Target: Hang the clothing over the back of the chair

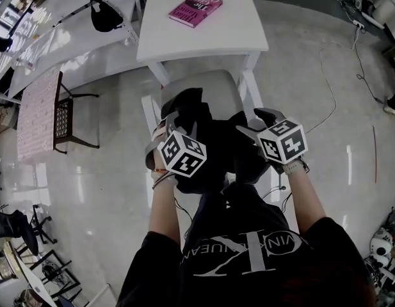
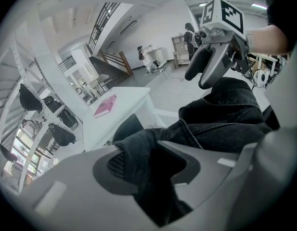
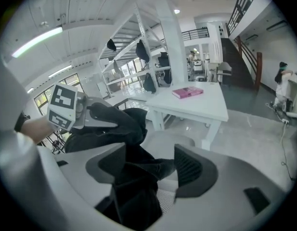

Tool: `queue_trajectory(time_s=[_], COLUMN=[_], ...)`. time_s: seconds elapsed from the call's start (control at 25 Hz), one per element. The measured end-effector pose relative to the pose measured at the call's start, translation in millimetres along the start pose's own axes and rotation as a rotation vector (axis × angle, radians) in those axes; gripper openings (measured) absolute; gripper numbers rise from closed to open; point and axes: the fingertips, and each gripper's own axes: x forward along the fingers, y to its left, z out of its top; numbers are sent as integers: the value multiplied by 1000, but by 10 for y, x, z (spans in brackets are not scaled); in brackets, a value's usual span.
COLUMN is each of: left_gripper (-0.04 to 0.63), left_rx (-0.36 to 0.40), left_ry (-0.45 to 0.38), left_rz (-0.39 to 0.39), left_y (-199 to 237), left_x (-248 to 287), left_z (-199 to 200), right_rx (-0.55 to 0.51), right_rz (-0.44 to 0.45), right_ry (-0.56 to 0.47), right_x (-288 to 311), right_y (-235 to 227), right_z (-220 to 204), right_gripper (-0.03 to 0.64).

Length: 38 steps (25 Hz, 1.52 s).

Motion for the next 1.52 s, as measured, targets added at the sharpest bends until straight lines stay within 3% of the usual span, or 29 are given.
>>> queue_trajectory(time_s=[0.08,0.48,0.88,0.96,1.04,1.12,1.24,1.52], left_gripper=[168,233,236,199,94,42,12,11], left_rx=[-3,-4,-88,-105,-135,-174,-234,-401], left_ry=[15,118,48,17,-20,-54,-108,-226], left_rz=[-9,0,17,39,82,118,151,199], left_y=[-9,-6,22,34,77,124,161,145], left_x=[-1,-95,-385,-458,-546,-628,-744,-965], left_z=[-26,-274,-237,-189,-140,-100,-46,22], right_rx=[2,-4,-38,-43,-44,-44,-56,-107], right_rz=[8,39,24,13,4,0,-3,39], right_ry=[1,2,-41,-59,-83,-112,-161,-287], right_x=[-7,-13,-86,-126,-176,-222,-290,-470], right_y=[28,172,193,187,175,159,139,161], right_z=[-13,-109,-68,-44,-11,36,105,286], right_gripper=[284,284,276,229,178,123,61,35])
